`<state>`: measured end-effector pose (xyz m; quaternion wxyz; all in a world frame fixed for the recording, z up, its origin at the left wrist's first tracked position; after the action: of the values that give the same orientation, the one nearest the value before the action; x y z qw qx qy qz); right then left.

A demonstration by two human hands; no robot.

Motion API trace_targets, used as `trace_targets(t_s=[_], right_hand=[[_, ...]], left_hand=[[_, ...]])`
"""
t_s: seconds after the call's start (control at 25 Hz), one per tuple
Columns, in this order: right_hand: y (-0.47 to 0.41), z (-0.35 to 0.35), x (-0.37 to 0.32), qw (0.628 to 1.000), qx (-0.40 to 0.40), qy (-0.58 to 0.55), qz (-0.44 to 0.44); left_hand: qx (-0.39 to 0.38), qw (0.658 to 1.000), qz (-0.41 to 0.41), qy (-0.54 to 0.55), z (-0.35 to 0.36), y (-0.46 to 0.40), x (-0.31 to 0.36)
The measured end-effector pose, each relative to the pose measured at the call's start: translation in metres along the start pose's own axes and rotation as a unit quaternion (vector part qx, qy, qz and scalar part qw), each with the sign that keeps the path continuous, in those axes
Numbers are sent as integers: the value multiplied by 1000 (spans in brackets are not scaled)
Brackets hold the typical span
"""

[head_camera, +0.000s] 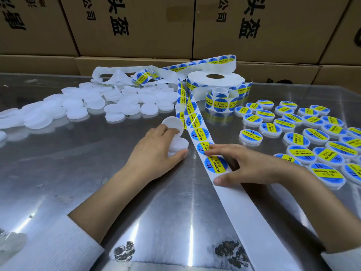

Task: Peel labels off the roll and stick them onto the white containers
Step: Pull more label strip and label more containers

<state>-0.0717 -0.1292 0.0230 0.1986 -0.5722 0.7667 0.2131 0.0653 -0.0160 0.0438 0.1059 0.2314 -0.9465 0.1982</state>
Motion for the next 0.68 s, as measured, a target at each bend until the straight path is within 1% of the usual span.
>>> trace_targets(t_s=[0.04, 0.08, 0.16, 0.28, 0.4, 0.52, 0.56, 0.68], right_hand=[[0, 2, 3, 1000, -15, 11, 5], [0, 1, 6, 1000, -8, 12, 10], [-1, -4, 6, 999, 37, -3, 8], [-5, -8, -2, 991, 128, 13, -20], [-4, -13, -9, 980, 191, 34, -36], [-3, -14, -14, 975, 216, 53, -27], [-3, -14, -16, 973, 222, 54, -31], [-3, -11, -21, 972, 226, 54, -46]], left_hand=[[2, 1000, 3, 12, -1, 0, 1], [5, 1000, 5, 30, -3, 1, 3], [6, 997, 8, 70, -4, 2, 7], [12, 996, 25, 87, -4, 3, 13], [42, 989, 81, 120, -10, 7, 25], [43, 976, 176, 122, -9, 14, 48], [42, 973, 193, 118, -7, 15, 53], [55, 970, 200, 126, -6, 17, 57]])
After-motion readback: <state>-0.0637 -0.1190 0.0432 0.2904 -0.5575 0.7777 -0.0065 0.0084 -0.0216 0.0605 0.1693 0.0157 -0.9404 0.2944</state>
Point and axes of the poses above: each hand's wrist, its own y-axis away from the middle knuckle, its own z-axis out of the palm, x = y × z, the point moved 8 cm from there along -y, towards the middle knuckle, and after that the axes turned 2 degrees about -z, right-handed, at the moved point
